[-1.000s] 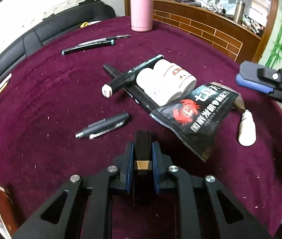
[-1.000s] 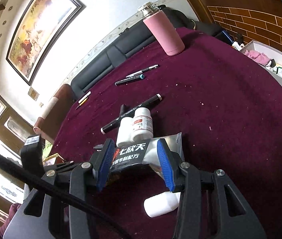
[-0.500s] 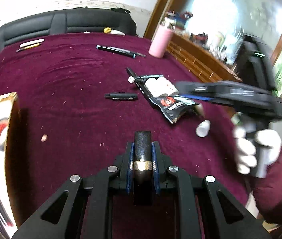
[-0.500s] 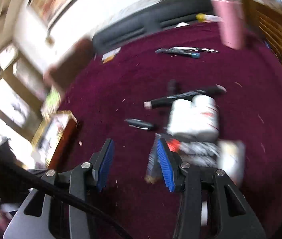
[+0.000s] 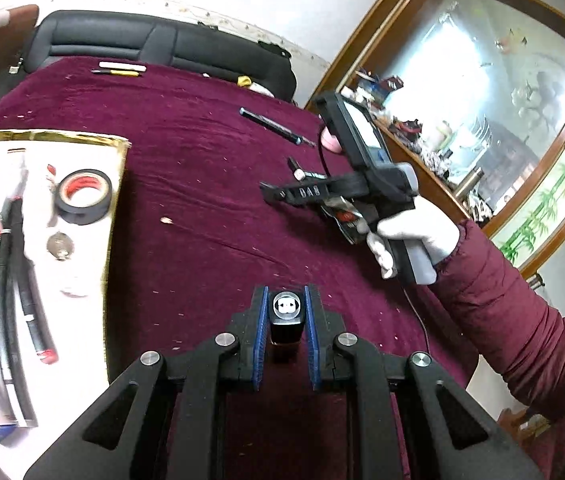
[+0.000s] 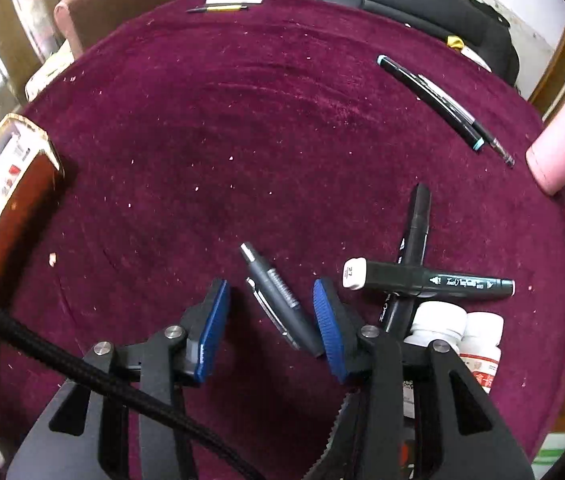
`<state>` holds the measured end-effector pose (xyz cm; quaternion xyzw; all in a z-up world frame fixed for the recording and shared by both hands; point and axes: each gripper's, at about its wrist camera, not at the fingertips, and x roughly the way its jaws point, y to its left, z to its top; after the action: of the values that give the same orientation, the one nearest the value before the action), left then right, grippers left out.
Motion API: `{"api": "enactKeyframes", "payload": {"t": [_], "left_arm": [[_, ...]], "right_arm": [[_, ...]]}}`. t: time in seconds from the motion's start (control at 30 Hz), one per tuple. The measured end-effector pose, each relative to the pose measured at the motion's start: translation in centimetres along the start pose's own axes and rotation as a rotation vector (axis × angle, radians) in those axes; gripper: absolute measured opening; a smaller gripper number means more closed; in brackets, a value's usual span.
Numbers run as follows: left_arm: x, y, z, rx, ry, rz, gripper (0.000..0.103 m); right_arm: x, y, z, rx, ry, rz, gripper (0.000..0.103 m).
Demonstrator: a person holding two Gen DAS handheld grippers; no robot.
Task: Organize objects
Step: 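Grasp the black lipstick tube with the left tool while the right tool grasps a small black item, then set the lipstick in the tray with the left tool while the right tool releases its black item there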
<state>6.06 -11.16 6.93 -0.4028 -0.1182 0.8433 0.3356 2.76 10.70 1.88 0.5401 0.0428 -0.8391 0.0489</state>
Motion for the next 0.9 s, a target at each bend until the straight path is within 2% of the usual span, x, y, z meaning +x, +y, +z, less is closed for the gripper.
{"api": "enactKeyframes", "payload": {"t": [0.03,0.1,0.23,0.37,0.53,0.7,0.9], "left_arm": [[-0.1,0.3,0.0,-0.009,-0.007,-0.006,0.014],[-0.2,0.9,0.1,-0.026,-0.018,-0.012,0.014],[0.3,1.3,-0.1,-0.040,-0.020,-0.023,0.014],[-0.3,1.5,0.0,-0.036,-0.048,-0.021,0.014],[-2.2,1.9,0.0,-0.042,-0.109,-0.014,0.014],[-5.0,2.9,-0.5,-0.066,-0.160,0.015,0.014],[-9.7,5.4,-2.5,-0.108,-0.204,0.079,0.014]], "right_arm": [[0.0,-0.1,0.0,0.009,0.005,-0.022,0.029],[-0.3,-0.2,0.0,0.028,0.016,-0.045,0.013],[-1.1,-0.1,-0.8,0.090,0.001,0.000,0.013],[-2.2,-0.4,-2.2,0.185,-0.041,0.136,0.013],[-4.3,1.9,-3.5,0.211,-0.089,0.275,0.013],[-6.8,5.7,-4.1,0.199,-0.124,0.430,0.014],[-7.3,11.9,-3.5,0.150,-0.112,0.602,0.014]]}}
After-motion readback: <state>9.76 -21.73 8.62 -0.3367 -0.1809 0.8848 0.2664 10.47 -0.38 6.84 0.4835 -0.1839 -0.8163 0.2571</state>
